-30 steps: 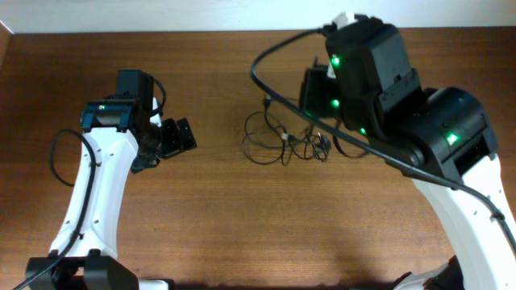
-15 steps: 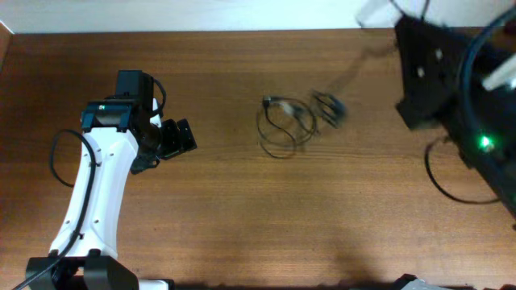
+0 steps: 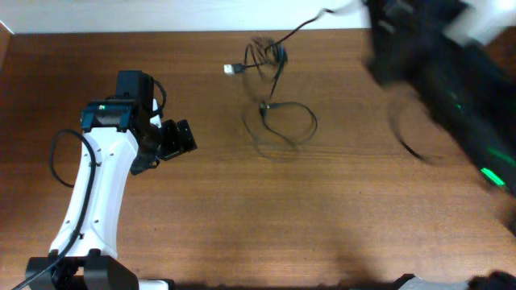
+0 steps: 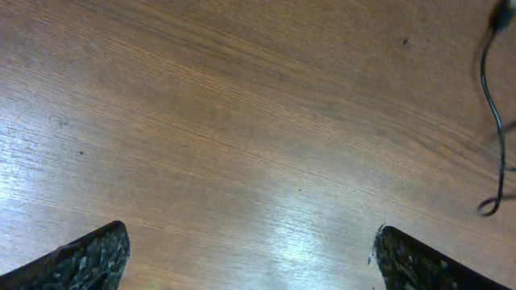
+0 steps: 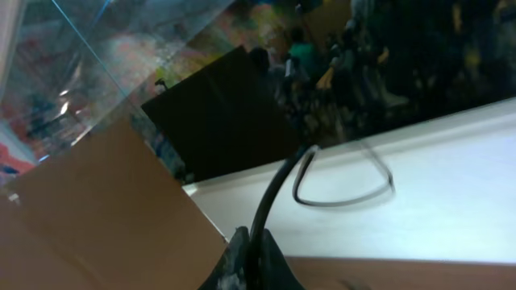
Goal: Untangle cables
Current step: 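Lift the grasped cable with the right gripper and pull it upward-right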
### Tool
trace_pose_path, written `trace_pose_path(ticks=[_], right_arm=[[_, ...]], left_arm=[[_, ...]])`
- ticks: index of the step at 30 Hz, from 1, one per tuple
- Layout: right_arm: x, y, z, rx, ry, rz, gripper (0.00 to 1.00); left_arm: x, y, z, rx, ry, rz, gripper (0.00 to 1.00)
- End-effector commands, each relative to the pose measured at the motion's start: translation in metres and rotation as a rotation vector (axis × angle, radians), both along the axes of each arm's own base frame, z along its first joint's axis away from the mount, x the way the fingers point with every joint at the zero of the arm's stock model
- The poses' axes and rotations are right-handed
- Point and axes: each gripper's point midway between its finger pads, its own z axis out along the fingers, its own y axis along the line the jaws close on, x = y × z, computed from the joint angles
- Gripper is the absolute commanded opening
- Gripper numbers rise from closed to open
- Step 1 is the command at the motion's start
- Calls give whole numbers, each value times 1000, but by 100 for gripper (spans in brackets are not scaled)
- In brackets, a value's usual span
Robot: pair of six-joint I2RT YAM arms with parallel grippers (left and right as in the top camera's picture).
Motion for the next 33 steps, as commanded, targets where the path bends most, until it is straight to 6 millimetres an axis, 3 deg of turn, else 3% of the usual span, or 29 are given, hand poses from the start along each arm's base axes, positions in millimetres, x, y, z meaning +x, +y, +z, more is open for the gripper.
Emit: trace_pose_path(ticks=[1,4,6,8,9,11,15,17,19,20,22,26,29,33], right_arm=[[9,-30,-59,-153,196,-183,4],[30,-47,-141,-420,431,-348,4],[41,-32,-189,-553,569,-307,4],[48,-8,-210,-570,625,-216,4],[51,1,-211,-551,624,-182,4],[54,12,-188,-468,551,-144,4],[40,2,-100,-253,311,-141,4],[14,-18,-45,-126,167,-141,4],[-7,-34,-27,-95,120,-141,4],[-13,-38,-28,-121,115,-141,4],[-16,-43,-44,-231,137,-147,4],[-1,-51,-131,-515,397,-219,4],[14,-24,-196,-640,605,-136,4],[23,24,-227,-624,695,57,4]], left_arm=[[-1,1,-3,1,11,12,99],[-1,1,-3,1,12,11,99],[-1,1,-3,1,12,11,99],[-1,1,-3,1,12,11,99],[-1,1,-3,2,12,11,99],[-2,1,-3,2,15,11,99],[-2,1,-3,2,15,11,99],[-2,1,-3,2,15,11,99],[-2,1,-3,2,15,11,99],[-2,1,-3,2,15,11,99],[-1,1,-3,2,13,11,99],[0,1,-3,1,7,11,99],[0,0,-3,1,8,9,99],[0,-1,-3,2,8,5,99]])
